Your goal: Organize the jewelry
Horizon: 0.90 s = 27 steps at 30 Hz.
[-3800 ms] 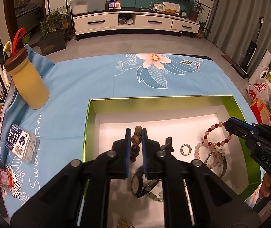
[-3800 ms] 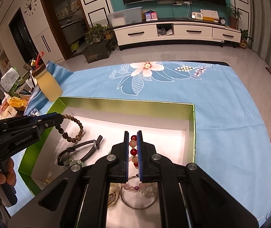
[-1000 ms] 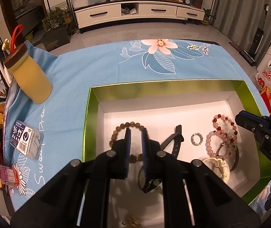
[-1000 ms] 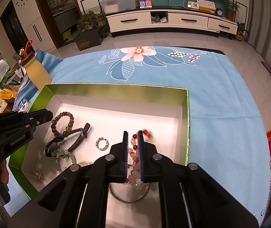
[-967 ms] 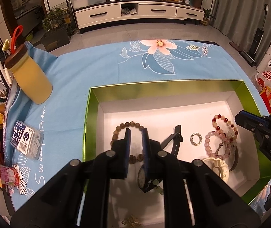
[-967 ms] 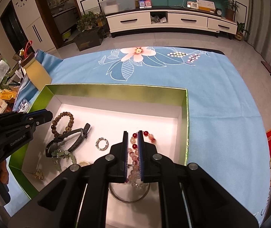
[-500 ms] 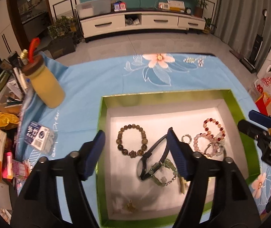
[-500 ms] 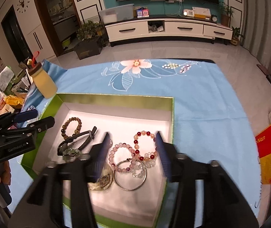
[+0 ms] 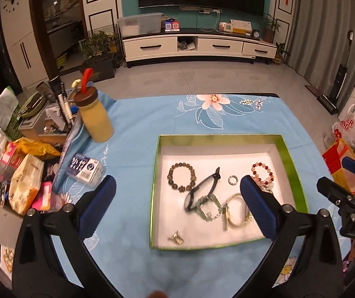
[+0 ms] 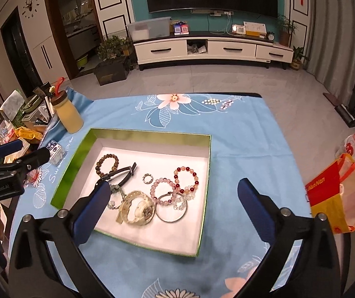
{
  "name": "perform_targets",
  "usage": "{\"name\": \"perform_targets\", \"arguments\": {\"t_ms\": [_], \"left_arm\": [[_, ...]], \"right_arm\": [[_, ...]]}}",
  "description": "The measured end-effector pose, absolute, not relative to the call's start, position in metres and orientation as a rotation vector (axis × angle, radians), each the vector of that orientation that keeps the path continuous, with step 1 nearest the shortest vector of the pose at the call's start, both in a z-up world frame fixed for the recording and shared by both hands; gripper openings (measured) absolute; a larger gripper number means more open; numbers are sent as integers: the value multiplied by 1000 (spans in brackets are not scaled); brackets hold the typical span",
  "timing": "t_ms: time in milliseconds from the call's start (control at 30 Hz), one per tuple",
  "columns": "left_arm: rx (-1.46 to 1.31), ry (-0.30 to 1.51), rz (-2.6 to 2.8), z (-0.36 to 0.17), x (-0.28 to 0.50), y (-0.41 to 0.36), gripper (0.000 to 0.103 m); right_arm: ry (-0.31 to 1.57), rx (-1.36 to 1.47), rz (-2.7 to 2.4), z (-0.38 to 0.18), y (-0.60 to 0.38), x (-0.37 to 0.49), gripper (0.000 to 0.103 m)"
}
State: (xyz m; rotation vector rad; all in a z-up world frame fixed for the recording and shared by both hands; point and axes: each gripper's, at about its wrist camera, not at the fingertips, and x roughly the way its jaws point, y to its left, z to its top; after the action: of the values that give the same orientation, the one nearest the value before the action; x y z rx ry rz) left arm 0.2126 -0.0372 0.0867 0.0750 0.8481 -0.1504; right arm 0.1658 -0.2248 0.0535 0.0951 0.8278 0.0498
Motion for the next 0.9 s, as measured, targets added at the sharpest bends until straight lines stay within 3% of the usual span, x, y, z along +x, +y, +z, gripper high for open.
{"name": "perform_targets", "arguments": {"t_ms": [400, 900], "left_arm": [[-4, 927, -122, 110, 186, -19, 101], [57, 966, -94, 100, 193, -27, 101]], "right_arm": [[813, 77, 27, 88, -214, 132, 102], [899, 88, 9, 62, -216, 148, 102]]}}
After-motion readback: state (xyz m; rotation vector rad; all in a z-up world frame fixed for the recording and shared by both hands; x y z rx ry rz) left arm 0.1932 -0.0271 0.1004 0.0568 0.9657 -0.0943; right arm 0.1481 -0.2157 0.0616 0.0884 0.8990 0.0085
